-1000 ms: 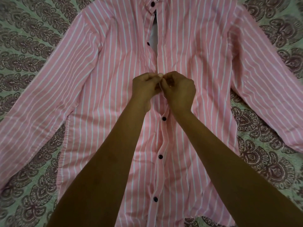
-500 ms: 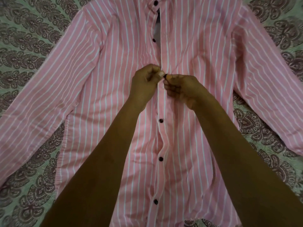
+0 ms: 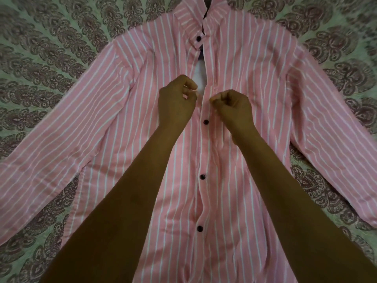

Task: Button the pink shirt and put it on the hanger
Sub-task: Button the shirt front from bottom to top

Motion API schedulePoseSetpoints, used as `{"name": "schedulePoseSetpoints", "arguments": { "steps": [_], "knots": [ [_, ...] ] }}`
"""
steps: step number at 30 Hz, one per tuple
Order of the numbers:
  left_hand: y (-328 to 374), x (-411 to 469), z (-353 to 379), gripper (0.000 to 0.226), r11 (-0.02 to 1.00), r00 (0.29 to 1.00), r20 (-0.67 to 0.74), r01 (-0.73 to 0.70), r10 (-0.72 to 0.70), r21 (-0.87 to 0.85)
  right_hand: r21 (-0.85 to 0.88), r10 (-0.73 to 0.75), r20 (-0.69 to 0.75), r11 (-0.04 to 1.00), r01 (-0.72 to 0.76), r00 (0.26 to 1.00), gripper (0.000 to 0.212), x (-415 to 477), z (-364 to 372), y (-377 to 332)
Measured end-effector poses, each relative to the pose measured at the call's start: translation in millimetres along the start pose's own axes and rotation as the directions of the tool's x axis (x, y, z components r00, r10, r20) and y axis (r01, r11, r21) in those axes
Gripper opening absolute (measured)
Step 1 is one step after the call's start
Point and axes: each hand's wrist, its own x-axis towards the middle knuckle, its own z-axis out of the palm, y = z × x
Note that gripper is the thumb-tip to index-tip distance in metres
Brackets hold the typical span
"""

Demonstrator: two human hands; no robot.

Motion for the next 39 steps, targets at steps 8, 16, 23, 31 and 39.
{"name": "schedulePoseSetpoints", "arguments": {
  "steps": [8, 16, 23, 31, 39],
  "knots": [
    [-6.7, 52.9, 18.1, 0.032, 0.964, 0.999, 0.028, 0.025, -0.034, 0.266, -0.440, -0.327, 0.086, 0.835, 0.331, 0.941, 0.026, 43.5, 25.4, -10.8],
    [-22.9, 58.9, 25.7, 0.017, 0.915, 0.996, 0.056, 0.035, -0.063, 0.403, -0.703, -0.189, 0.066, 0.688, 0.180, 0.980, 0.036, 60.6, 29.5, -3.3],
    [-14.2, 61.9, 31.1, 0.012, 0.890, 0.994, 0.022, 0.089, -0.111, 0.447, -0.807, -0.206, 0.093, 0.557, 0.195, 0.974, 0.018, 68.1, 26.1, -15.2],
    [5.2, 69.5, 29.6, 0.015, 0.986, 0.991, -0.062, 0.127, -0.121, 0.107, 0.168, 0.075, -0.006, 0.983, -0.073, 0.997, 0.026, 73.8, 15.2, -19.6],
    [18.5, 72.2, 26.1, 0.015, 0.968, 0.978, -0.052, 0.191, -0.202, -0.165, 0.416, 0.096, 0.073, 0.901, -0.118, 0.993, 0.025, 66.5, 11.2, -24.3]
  ]
}}
